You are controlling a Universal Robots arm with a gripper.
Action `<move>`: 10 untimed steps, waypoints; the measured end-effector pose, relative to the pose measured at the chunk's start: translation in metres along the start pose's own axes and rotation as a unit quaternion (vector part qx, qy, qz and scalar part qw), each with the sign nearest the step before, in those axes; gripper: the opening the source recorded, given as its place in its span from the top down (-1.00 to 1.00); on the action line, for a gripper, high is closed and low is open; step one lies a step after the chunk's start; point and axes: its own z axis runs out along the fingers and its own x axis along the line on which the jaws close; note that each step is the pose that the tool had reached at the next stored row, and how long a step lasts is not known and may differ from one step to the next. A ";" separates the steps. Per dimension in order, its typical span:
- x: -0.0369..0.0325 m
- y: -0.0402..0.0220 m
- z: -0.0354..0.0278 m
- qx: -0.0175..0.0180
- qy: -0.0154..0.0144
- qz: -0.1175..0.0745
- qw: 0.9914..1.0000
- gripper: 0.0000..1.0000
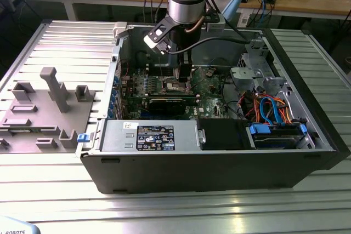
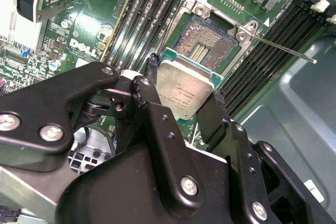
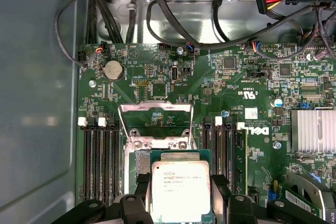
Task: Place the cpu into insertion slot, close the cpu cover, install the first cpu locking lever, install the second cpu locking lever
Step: 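Place the cpu into insertion slot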
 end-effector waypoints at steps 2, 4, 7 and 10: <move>0.0000 0.0000 0.0005 0.000 0.000 0.000 1.000 -0.08; 0.0000 -0.0001 0.0009 0.000 0.000 0.000 1.000 -0.08; 0.0000 -0.0001 0.0013 0.000 0.000 0.000 1.000 -0.08; -0.0001 -0.0001 0.0020 0.000 0.000 0.000 1.000 -0.08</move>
